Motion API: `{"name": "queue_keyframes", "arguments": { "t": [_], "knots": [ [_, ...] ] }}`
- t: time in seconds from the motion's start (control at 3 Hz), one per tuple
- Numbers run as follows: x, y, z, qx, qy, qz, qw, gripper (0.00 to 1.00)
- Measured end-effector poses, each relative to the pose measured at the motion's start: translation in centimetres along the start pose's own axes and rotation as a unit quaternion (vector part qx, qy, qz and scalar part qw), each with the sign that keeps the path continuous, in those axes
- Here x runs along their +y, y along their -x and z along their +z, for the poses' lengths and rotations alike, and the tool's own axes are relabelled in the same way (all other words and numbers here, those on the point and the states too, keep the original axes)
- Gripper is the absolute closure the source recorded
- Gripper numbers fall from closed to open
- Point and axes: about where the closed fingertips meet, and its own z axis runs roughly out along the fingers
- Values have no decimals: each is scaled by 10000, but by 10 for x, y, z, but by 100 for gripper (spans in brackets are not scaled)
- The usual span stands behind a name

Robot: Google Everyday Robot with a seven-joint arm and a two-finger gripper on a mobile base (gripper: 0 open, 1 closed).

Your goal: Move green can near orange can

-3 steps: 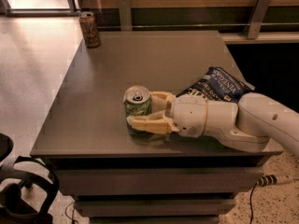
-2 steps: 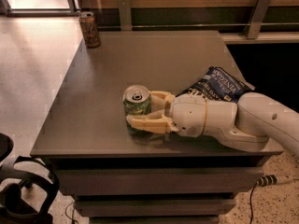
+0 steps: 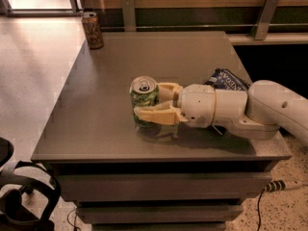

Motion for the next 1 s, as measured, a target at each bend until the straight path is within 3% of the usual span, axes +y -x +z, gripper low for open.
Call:
{"name": "queue_keyframes", "arguments": {
  "t": [0.67, 1.0],
  "knots": [
    [-73, 49, -8, 393, 203, -58, 9990, 100],
    [-109, 66, -7, 392, 219, -107, 9989, 100]
  ]
}}
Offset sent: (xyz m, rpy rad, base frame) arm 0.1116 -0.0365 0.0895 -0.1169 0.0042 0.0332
